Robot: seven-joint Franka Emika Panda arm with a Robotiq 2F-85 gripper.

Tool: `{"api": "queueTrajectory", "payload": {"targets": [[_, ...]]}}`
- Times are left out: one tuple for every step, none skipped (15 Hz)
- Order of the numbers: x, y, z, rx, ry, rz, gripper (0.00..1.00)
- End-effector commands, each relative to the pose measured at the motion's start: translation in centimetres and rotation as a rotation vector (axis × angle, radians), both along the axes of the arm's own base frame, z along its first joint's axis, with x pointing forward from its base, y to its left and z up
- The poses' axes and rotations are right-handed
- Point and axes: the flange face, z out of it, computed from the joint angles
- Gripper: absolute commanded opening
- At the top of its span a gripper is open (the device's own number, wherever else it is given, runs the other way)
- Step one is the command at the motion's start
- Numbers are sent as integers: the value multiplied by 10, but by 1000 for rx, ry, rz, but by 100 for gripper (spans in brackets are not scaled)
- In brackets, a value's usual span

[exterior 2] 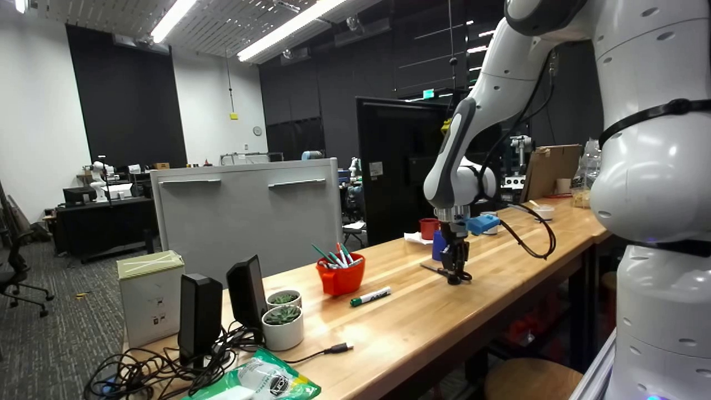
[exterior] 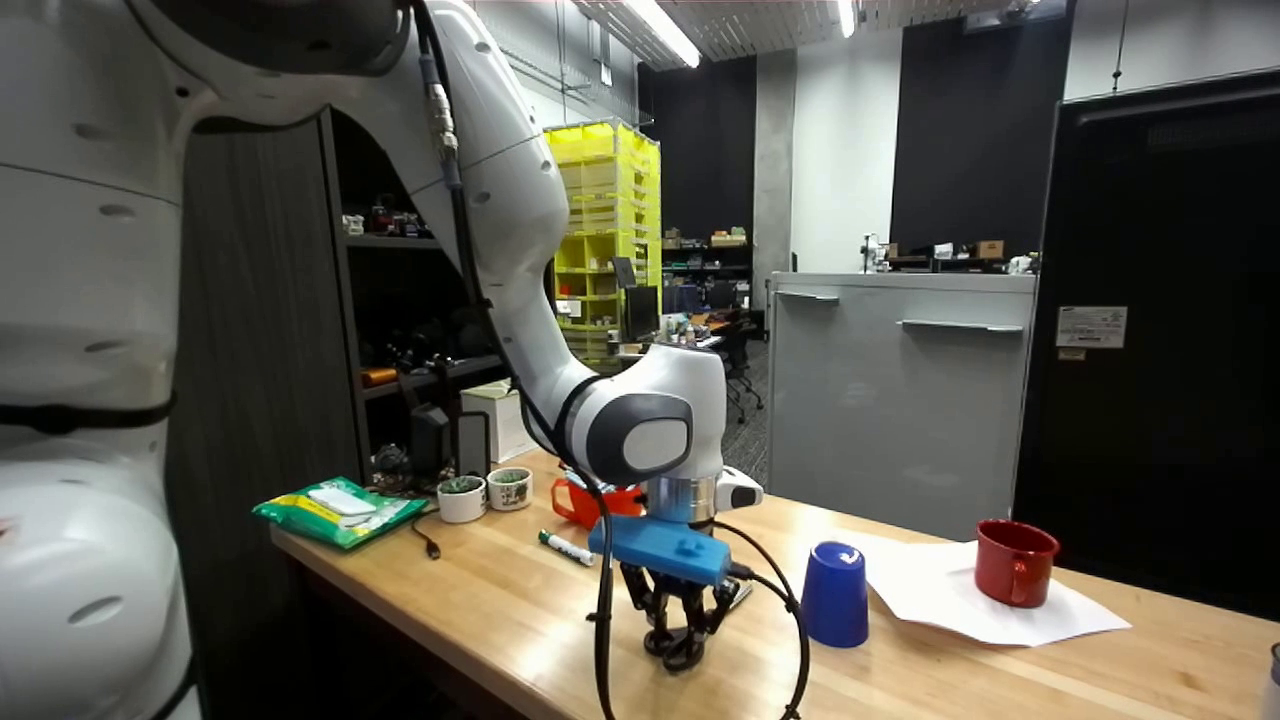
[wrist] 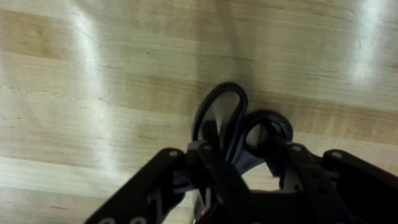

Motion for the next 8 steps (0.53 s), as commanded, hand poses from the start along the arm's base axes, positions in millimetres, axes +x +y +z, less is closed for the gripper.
{"api": "queueTrajectory", "payload": {"targets": [[0, 3, -21, 15, 13, 13, 41], [0, 3, -21, 15, 13, 13, 40], [0, 3, -21, 14, 13, 13, 42], [0, 3, -21, 14, 14, 13, 44], [0, 4, -20, 13, 14, 14, 46], [0, 4, -21, 12, 14, 15, 47], [0, 4, -20, 12, 13, 16, 27], [0, 5, -20, 11, 13, 18, 20]]}}
